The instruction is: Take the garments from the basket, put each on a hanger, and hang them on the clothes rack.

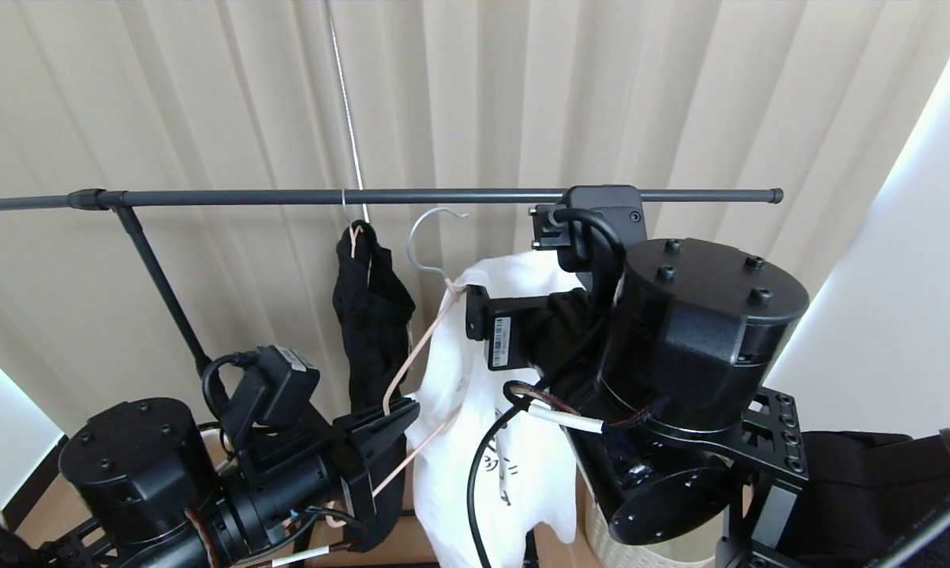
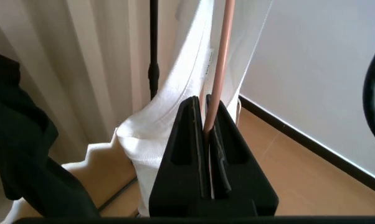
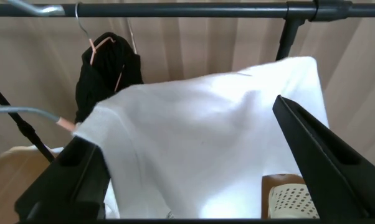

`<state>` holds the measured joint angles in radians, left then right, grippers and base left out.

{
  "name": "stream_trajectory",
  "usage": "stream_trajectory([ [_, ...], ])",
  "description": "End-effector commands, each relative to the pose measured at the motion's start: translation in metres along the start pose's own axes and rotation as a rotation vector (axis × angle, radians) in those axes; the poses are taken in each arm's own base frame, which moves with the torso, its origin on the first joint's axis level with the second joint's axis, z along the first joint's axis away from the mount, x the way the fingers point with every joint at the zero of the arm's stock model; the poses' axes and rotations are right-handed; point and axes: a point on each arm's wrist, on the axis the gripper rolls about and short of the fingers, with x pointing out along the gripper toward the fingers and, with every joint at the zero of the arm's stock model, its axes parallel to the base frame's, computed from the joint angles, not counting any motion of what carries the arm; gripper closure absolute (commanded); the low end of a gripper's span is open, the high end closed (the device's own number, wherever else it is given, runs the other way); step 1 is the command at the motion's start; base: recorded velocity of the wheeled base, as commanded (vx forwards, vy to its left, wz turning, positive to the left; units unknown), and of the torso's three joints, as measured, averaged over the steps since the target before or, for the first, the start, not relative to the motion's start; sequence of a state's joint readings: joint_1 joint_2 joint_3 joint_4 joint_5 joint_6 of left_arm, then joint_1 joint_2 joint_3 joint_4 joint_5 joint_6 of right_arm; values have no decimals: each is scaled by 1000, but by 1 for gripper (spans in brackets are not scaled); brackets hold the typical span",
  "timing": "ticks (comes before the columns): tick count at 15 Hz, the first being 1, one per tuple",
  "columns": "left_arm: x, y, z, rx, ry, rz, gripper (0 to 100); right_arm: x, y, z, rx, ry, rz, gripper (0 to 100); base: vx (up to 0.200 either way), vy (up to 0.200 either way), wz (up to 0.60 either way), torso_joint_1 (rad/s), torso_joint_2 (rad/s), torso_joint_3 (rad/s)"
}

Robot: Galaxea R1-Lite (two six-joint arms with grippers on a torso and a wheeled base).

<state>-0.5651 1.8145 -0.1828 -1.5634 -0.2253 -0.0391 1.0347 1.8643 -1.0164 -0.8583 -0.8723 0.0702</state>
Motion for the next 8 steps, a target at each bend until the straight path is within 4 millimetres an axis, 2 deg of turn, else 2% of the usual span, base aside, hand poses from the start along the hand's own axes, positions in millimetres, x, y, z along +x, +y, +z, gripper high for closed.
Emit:
stream_trajectory([
  [1,3,2,-7,-8,24,20,100,-1,0,0,-2,1,2,0,0,0,0,0,0,0],
  [8,3,6,-6,-13,21,41,100,-3,0,-7,-24,17,8,0,0,0,0,0,0,0],
])
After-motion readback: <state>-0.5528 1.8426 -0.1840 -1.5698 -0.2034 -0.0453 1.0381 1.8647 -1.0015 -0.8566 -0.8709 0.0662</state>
